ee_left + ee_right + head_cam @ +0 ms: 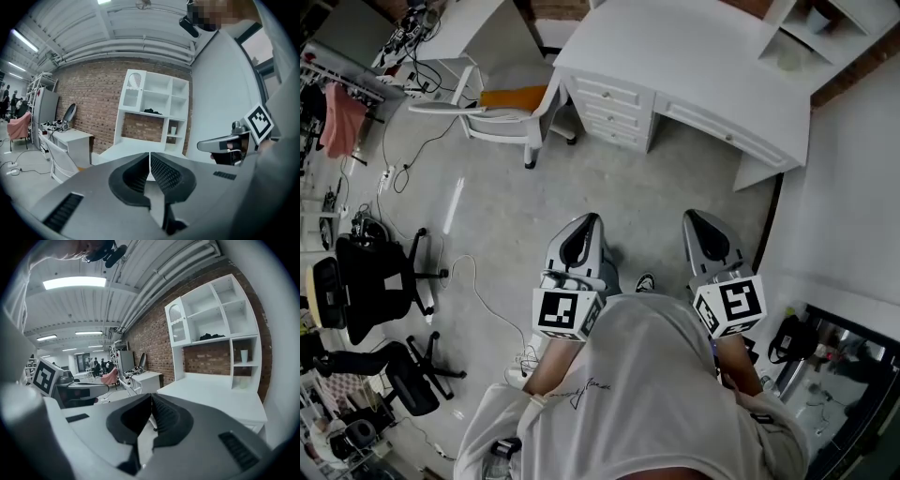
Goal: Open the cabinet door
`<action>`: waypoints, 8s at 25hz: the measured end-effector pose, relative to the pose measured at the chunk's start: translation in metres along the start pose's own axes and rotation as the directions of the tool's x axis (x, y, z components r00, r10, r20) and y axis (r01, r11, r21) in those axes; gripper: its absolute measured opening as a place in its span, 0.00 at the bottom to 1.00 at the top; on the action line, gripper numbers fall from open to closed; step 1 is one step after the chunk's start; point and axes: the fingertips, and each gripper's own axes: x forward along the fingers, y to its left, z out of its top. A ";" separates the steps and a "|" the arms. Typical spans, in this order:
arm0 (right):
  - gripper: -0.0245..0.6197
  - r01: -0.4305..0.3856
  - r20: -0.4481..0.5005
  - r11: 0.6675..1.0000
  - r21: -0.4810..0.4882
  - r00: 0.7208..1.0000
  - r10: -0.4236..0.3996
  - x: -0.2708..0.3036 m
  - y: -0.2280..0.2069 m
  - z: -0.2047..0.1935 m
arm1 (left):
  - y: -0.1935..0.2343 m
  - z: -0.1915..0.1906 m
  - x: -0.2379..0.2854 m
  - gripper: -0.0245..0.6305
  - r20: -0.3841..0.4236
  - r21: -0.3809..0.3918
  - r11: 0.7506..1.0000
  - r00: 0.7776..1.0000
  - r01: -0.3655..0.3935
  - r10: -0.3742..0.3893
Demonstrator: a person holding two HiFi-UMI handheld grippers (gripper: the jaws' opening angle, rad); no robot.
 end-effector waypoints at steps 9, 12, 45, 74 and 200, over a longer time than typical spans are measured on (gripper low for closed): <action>0.08 0.066 0.021 0.998 -0.004 0.998 -0.065 0.081 0.002 0.045 | 0.073 0.041 0.049 0.07 0.030 0.006 0.998 0.998 0.061 -0.061; 0.08 0.087 0.044 0.996 0.006 0.995 -0.087 0.110 0.011 0.061 | 0.101 0.054 0.060 0.07 0.042 0.028 0.996 0.995 0.086 -0.087; 0.08 0.261 0.107 0.964 0.052 0.958 -0.265 0.351 -0.186 0.158 | 0.225 0.136 0.348 0.07 0.023 0.037 0.977 0.977 0.210 -0.211; 0.08 0.263 0.058 0.962 0.079 0.962 -0.268 0.443 -0.253 0.208 | 0.233 0.187 0.515 0.07 -0.001 0.056 0.904 0.905 0.424 -0.425; 0.32 0.459 0.304 0.888 0.018 0.844 -0.443 0.533 -0.388 0.423 | 0.301 0.210 0.514 0.07 0.106 0.005 0.904 0.899 0.427 -0.425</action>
